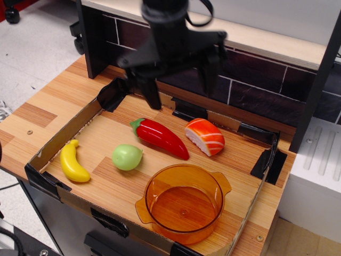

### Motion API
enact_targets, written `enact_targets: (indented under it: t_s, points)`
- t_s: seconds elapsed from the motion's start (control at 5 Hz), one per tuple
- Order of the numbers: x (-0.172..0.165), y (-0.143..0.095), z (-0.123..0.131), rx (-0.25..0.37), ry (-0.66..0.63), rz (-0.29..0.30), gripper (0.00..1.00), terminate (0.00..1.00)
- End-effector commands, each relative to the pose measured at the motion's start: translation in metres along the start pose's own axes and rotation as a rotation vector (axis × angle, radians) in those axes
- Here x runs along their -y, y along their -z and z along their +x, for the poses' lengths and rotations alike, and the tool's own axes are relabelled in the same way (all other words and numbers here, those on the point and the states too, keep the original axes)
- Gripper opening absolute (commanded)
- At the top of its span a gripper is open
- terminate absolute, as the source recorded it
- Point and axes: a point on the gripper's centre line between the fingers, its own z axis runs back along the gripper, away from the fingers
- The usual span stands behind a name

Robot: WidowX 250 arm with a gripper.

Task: Put sushi in pot

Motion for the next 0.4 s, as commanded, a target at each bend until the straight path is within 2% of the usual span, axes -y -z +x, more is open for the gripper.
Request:
enact_targets:
  t_s: [0.0, 0.2]
  points:
    - [0.017, 0.029, 0.017, 0.048, -0.182, 0.009, 1.00, 0.00]
    - [0.022, 0.040, 0.018, 0.019, -0.228, 0.032, 1.00, 0.00]
